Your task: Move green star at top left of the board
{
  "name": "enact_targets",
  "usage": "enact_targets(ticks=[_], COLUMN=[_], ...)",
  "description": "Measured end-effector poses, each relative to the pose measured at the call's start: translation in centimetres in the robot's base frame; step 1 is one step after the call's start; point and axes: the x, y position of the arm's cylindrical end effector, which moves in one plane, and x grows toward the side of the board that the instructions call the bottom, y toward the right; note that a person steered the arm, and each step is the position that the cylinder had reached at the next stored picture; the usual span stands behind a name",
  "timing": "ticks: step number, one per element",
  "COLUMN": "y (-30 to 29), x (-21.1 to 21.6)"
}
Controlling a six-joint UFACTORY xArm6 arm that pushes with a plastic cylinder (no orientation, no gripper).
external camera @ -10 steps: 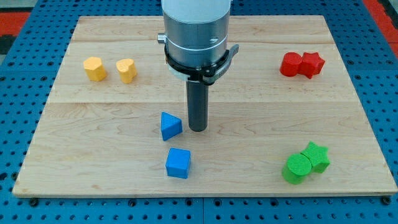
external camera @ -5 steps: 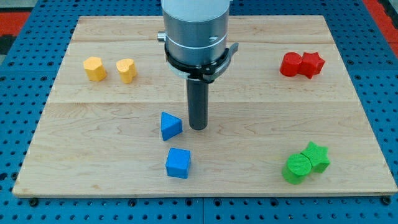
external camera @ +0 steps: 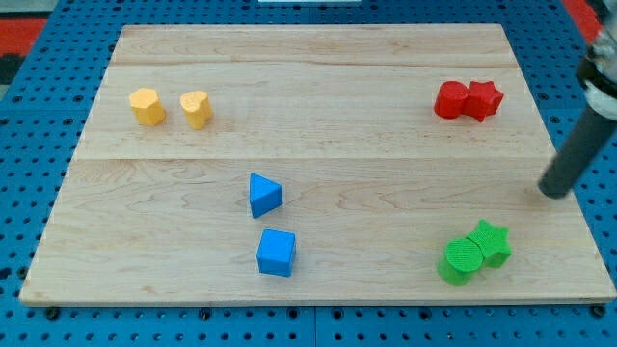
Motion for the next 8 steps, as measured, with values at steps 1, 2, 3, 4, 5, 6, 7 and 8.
enact_targets(ticks=[1,2,3,4,5,6,7,8], y=[2.6,0.6,-6.9,-13.7,-18.3,-23.3,-15.6,-20.0], x=[2.3,8.3,8.7,5.0,-1.6,-2.7,-1.8,3.7])
